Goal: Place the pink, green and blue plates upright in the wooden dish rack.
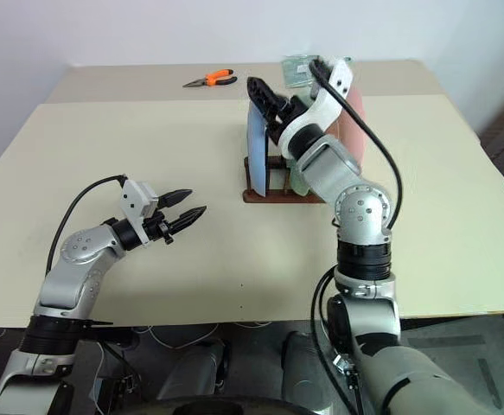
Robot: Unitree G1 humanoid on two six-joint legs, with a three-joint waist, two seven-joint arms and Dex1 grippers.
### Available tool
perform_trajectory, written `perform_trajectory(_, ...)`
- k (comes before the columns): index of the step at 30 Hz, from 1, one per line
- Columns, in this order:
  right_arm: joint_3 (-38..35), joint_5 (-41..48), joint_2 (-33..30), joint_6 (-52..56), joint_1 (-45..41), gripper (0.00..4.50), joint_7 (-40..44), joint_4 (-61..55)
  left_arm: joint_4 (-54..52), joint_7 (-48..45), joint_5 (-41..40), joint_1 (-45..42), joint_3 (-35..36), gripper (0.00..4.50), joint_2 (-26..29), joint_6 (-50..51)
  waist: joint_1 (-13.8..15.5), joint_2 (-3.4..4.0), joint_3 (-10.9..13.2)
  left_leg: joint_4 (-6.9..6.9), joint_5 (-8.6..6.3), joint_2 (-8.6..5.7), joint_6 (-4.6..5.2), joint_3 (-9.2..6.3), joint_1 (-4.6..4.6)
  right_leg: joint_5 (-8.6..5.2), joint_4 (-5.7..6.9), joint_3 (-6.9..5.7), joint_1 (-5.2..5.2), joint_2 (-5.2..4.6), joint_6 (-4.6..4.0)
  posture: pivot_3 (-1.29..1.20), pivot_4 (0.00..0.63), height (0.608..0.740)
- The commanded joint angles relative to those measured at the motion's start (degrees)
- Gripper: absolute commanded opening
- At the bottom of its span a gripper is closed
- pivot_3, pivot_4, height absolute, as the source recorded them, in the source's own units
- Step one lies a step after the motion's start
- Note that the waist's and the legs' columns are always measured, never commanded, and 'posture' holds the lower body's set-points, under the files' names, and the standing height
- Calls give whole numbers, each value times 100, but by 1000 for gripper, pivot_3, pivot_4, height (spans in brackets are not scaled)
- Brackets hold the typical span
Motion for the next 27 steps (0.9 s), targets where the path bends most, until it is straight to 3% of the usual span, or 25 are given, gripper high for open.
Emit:
perform_trajectory(1, 204, -671, -809, -256, -280, 2846, 1099, -975, -255, 38, -49, 43, 77, 2584, 9, -5, 1, -1, 0, 0, 0, 0, 0, 0, -2, 0, -1, 0, 0, 0, 1, 0, 150, 740)
perform_trajectory(4, -84, -697, -1671, -277, -82, 2846, 1999, -1525, -209, 122, 5, 71, 176, 2584, 60, -54, 13, -4, -1, 0, 0, 0, 0, -1, -2, -1, -7, -1, 4, -1, 2, 0, 150, 740)
perform_trajectory(5, -373, -523, -1982, -196, 74, 3416, 2226, -1634, -168, 161, 30, 80, 236, 2584, 90, -83, 19, -5, -1, -1, 0, 0, 0, -1, 0, -2, -9, -1, 7, -1, 2, 0, 150, 740)
perform_trajectory(8, -1363, -484, -2944, -1, 1054, 4482, 2767, -1670, 2, 273, 53, 158, 505, 2584, 204, -186, 48, -12, -4, 2, -1, 2, 1, -5, 2, -4, -23, -7, 21, -3, 1, 0, 150, 740)
perform_trajectory(12, -2140, -1205, -3737, -148, 2884, 4482, 3467, -1413, 174, 343, 73, 349, 781, 2584, 358, -312, 135, -27, -10, 4, -4, -2, 6, 4, -1, -16, -36, -7, 28, -16, -11, 0, 150, 740)
perform_trajectory(17, -1544, -2713, -3903, -1087, 4608, 4482, 4225, -761, 380, 238, 148, 602, 978, 2584, 625, -489, 112, -10, -8, 4, -6, 3, 8, 27, 7, -29, -30, 3, 24, -17, 8, 0, 150, 740)
perform_trajectory(27, -1054, -3325, -3629, -1856, 4249, 4482, 4914, 292, -134, 200, 17, 804, 855, 2584, 630, -174, 71, -5, -2, 10, -7, 3, 8, 24, 5, -26, -32, 6, 26, -20, 6, 0, 150, 740)
